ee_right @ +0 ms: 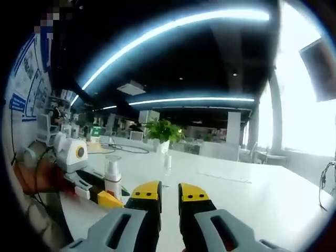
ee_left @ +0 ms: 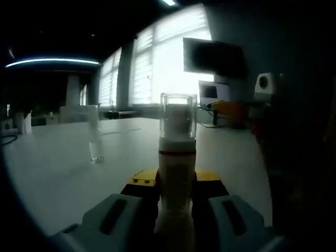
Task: Clamp pump bottle remove cover press pump head put on cover
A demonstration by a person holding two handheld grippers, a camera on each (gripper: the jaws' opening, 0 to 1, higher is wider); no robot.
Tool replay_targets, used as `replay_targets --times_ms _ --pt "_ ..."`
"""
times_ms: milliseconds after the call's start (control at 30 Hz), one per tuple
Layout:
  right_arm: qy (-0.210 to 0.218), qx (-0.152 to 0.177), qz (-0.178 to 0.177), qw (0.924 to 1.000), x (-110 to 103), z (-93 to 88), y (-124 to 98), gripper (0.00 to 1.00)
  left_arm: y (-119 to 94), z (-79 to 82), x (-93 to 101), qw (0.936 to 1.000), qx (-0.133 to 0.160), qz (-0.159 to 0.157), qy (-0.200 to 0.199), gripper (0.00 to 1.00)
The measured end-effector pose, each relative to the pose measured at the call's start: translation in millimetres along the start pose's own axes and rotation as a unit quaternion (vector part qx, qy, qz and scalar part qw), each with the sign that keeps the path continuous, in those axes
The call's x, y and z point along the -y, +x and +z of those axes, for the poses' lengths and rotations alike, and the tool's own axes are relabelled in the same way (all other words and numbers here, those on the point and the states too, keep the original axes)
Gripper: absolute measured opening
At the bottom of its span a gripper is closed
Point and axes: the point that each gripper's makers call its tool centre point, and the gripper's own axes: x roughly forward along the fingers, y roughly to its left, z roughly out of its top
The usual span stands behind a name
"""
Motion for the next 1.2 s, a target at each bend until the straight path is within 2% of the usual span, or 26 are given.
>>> replay_targets --times_ms 300,433,733,1200 --pt "0.004 -0.002 0.011 0.9999 -8 5.0 0 0.09 0 0.1 0.0 1.0 0.0 0.001 0.0 0.14" --pt "0.016 0.017 0.023 0.9995 -12 17.1 -1 0.11 0 0.2 -0.1 1.0 0.0 0.001 0.0 0.14" --pt "0.023 0.031 0.045 0.9982 -27 35.4 3 0.12 0 0.3 -0.2 1.0 0.0 0.001 0.001 0.14" --pt "0.042 0.044 0.082 0.9948 -46 49.3 9 0.18 0 0.1 -0.9 1.0 -0.001 0.002 0.001 0.14"
